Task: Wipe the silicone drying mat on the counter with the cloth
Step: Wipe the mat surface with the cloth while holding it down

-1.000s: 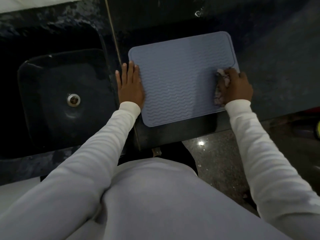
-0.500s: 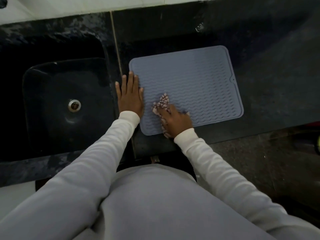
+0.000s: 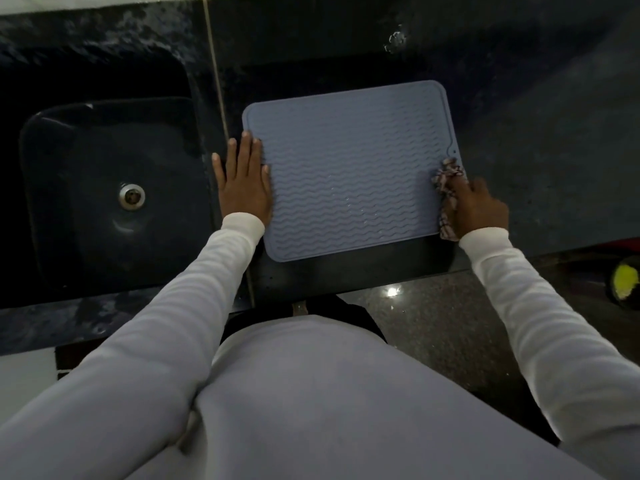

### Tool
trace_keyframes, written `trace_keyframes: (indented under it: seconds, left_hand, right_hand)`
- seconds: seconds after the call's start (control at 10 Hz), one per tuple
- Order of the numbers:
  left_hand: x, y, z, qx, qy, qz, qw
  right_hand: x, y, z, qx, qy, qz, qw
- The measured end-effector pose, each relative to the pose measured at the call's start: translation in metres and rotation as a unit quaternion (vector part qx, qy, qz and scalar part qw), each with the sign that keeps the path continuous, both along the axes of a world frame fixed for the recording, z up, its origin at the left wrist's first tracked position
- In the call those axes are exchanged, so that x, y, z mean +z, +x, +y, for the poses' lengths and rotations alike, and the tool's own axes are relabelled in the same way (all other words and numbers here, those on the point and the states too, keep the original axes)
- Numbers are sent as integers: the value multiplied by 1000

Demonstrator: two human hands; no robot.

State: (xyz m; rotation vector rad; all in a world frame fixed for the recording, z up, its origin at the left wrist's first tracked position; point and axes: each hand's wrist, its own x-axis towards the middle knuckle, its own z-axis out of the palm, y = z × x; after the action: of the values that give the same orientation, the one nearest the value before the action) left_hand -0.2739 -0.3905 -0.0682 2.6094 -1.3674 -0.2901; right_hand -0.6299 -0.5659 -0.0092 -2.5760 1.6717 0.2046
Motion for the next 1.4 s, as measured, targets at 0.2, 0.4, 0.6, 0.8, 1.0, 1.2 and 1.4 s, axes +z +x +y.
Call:
trace_keyframes:
  seconds: [0.2, 0.4, 0.6, 0.8, 1.0, 1.2, 1.4]
  left_hand:
    - [1, -2, -3, 0, 10, -8, 1000]
    - [4, -6, -8, 18, 29, 0, 999]
    - [3, -13, -5, 20, 25, -5, 999]
    - [3, -12, -4, 15, 32, -21, 999]
    - [5, -13, -4, 14, 35, -26, 999]
    - [5, -14, -4, 17, 39, -28, 999]
    - [8, -14, -4, 21, 36, -13, 999]
  right_hand:
    - [16, 37, 27, 52, -14, -97, 994]
    - [-7, 151, 132, 304, 17, -220, 927]
    - [-13, 164, 159, 288, 57, -123, 948]
    - [-3, 97, 96, 233, 90, -109, 962]
    - [7, 26, 27, 114, 105, -40, 987]
    - [18, -17, -12, -7, 76, 21, 997]
    - [27, 34, 33, 85, 71, -103, 989]
